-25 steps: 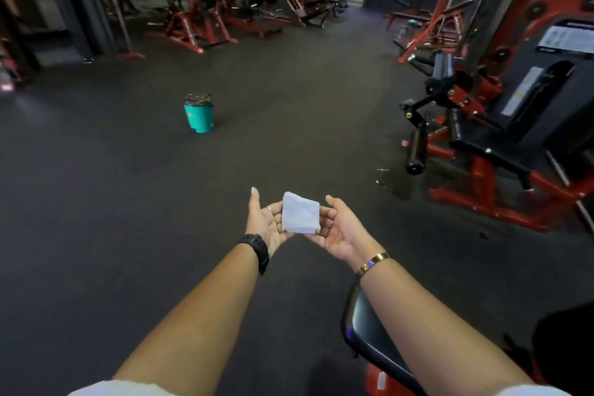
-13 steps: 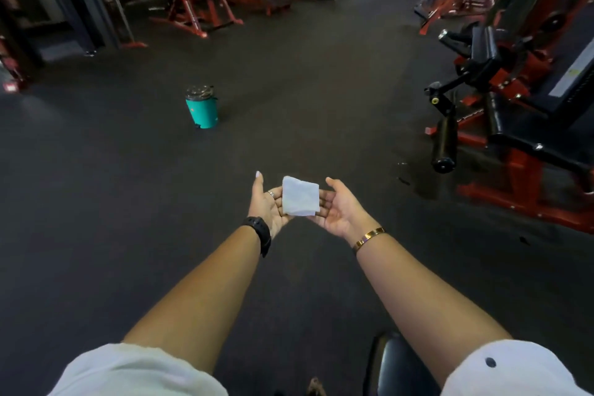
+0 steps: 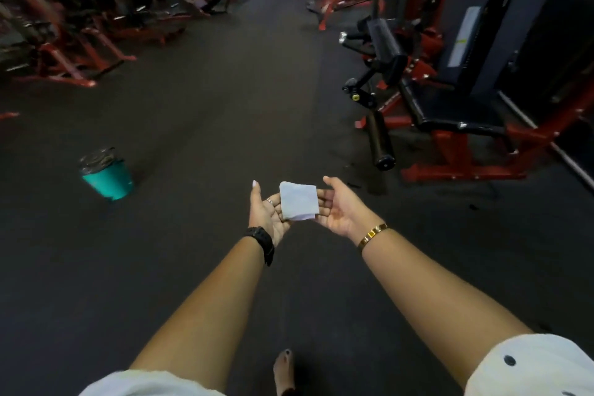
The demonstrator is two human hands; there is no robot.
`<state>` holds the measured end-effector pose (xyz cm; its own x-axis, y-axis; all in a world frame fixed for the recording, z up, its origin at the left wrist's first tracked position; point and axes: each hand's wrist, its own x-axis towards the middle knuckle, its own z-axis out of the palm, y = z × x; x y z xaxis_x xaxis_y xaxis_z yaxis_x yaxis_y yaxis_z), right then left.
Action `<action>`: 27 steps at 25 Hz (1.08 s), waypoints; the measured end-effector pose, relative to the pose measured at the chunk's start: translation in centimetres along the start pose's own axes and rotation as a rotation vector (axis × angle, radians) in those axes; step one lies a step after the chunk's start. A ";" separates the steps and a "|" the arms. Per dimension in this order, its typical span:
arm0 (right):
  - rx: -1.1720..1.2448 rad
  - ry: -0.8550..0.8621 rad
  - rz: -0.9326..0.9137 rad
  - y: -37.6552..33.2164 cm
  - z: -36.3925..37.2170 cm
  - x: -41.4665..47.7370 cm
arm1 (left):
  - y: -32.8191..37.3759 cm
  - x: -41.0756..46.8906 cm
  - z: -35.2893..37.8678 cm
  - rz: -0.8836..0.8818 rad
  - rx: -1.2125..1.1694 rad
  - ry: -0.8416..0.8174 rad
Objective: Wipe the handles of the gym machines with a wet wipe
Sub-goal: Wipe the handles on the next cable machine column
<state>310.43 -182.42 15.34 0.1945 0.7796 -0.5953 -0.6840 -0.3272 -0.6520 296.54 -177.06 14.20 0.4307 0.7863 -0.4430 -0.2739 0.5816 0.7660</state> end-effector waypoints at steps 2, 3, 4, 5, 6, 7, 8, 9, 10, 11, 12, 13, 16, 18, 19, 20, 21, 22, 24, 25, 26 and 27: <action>0.059 0.056 -0.049 -2.8 -1.9 2.8 | 0.2 4.9 2.6 -0.058 0.031 -0.084; 0.086 0.090 -0.068 -4.2 -2.7 4.0 | 0.4 7.0 3.9 -0.087 0.042 -0.116; 0.111 0.124 -0.087 -5.6 -3.5 5.2 | 0.8 8.9 5.2 -0.113 0.058 -0.156; 0.127 0.160 -0.109 -7.0 -4.0 6.4 | 1.2 10.9 6.7 -0.137 0.073 -0.201; 0.150 0.198 -0.135 -8.6 -4.6 7.6 | 1.6 13.0 8.2 -0.167 0.088 -0.247; 0.173 0.232 -0.157 -10.0 -5.0 8.5 | 2.0 14.9 9.5 -0.195 0.100 -0.278; 0.196 0.258 -0.180 -11.3 -5.4 9.3 | 2.4 16.7 10.7 -0.218 0.110 -0.311; 0.220 0.284 -0.206 -12.5 -5.9 10.1 | 2.8 18.4 12.1 -0.239 0.122 -0.349; 0.246 0.307 -0.227 -13.6 -6.4 10.7 | 3.2 19.7 13.4 -0.262 0.134 -0.376; 0.274 0.335 -0.248 -14.7 -7.0 11.3 | 3.4 21.1 14.8 -0.286 0.147 -0.402; 0.294 0.356 -0.267 -15.6 -7.8 11.7 | 3.3 22.3 16.2 -0.307 0.154 -0.429; 0.304 0.376 -0.283 -16.5 -8.8 11.9 | 2.8 23.5 17.6 -0.326 0.164 -0.464; 0.376 0.445 -0.340 -19.1 -12.7 12.4 | 1.0 26.2 22.5 -0.388 0.213 -0.571; 0.420 0.493 -0.365 -20.8 -15.4 12.4 | -0.6 27.5 25.8 -0.428 0.226 -0.611; 0.447 0.512 -0.373 -21.6 -16.9 12.4 | -1.3 28.0 27.5 -0.443 0.227 -0.624; 0.474 0.528 -0.385 -22.4 -18.7 12.5 | -2.4 28.8 29.3 -0.460 0.238 -0.645; 0.497 0.542 -0.404 -23.3 -20.6 12.5 | -3.6 29.7 31.4 -0.474 0.258 -0.673; 0.523 0.554 -0.422 -24.2 -22.5 12.4 | -4.8 30.3 33.5 -0.486 0.278 -0.689; 0.569 0.589 -0.443 -26.1 -26.5 11.5 | -7.2 30.8 37.9 -0.511 0.311 -0.724; 0.588 0.612 -0.456 -27.0 -28.4 10.9 | -8.4 30.8 40.2 -0.524 0.331 -0.748; 0.617 0.639 -0.477 -27.9 -30.6 9.9 | -9.9 30.6 42.8 -0.541 0.362 -0.775; 0.644 0.661 -0.501 -28.6 -32.7 8.8 | -11.3 30.4 45.2 -0.554 0.393 -0.798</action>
<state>354.68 -183.62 13.36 0.7714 0.2374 -0.5904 -0.6260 0.4495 -0.6372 351.56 -169.12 13.15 0.8922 -0.0184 -0.4513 0.3717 0.5974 0.7106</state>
